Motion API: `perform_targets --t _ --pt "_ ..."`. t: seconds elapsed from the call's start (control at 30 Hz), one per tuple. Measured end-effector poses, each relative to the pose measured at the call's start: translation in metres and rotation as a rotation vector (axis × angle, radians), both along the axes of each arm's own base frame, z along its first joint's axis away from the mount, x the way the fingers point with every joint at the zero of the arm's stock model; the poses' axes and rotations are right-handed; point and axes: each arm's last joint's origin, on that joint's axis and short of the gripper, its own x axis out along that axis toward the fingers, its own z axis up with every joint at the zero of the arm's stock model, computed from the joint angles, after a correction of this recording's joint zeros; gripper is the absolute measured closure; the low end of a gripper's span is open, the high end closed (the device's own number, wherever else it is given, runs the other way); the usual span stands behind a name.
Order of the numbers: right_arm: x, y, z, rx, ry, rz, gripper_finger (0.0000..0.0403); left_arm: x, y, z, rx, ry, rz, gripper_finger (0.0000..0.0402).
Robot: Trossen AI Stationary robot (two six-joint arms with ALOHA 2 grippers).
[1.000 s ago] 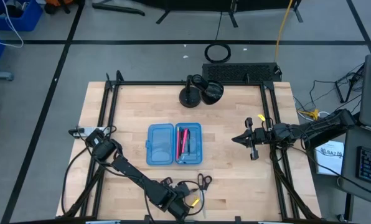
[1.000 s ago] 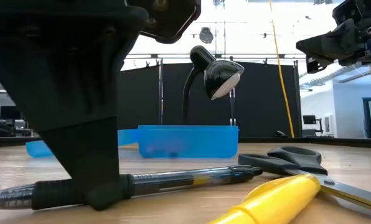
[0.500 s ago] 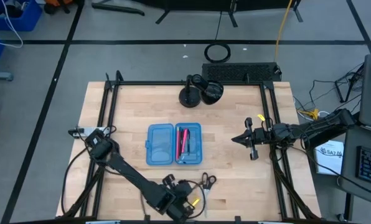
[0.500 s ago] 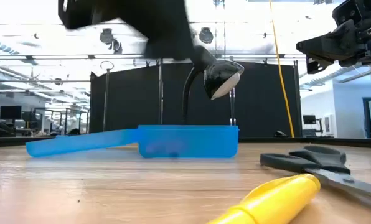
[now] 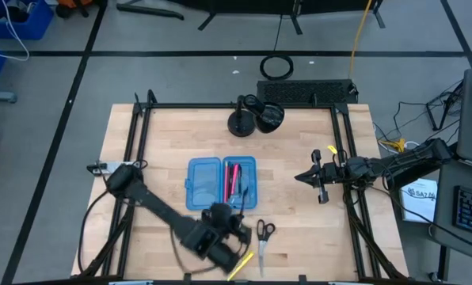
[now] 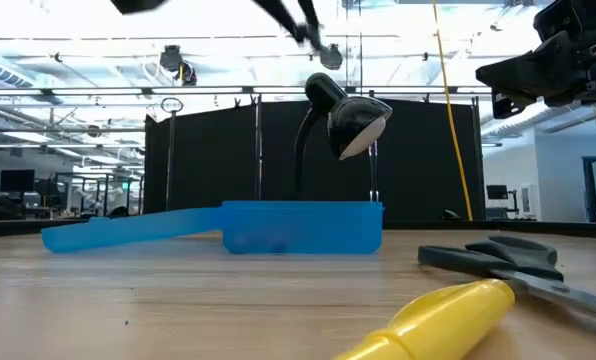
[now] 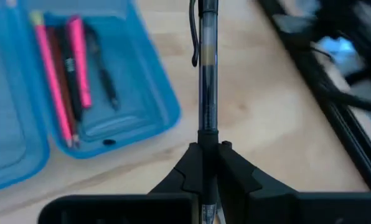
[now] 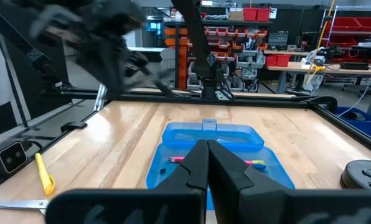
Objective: Pick & place school supplies into a supply box
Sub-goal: Put the black pen into the blue supply box
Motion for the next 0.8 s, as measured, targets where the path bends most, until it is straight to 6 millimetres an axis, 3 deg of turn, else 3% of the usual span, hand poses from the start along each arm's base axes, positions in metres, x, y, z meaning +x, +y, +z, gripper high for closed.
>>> perform_targets --t 0.23,0.37,0.53,0.8 --pt "0.0 0.0 0.0 0.041 0.003 0.003 0.0403 0.026 0.077 -0.008 -0.156 0.226 0.126 0.0377" --pt "0.0 0.0 0.0 0.042 0.003 0.003 0.0403 0.036 0.108 -0.011 -0.166 0.286 0.118 0.0377" --pt "0.0 0.0 -0.001 0.039 0.014 0.003 0.0403 0.038 0.125 -0.023 -0.183 0.319 0.151 0.0377" --pt "0.0 0.0 -0.003 0.021 0.03 0.002 0.0403 0.026 0.131 -0.054 -0.266 0.423 0.212 0.0382"
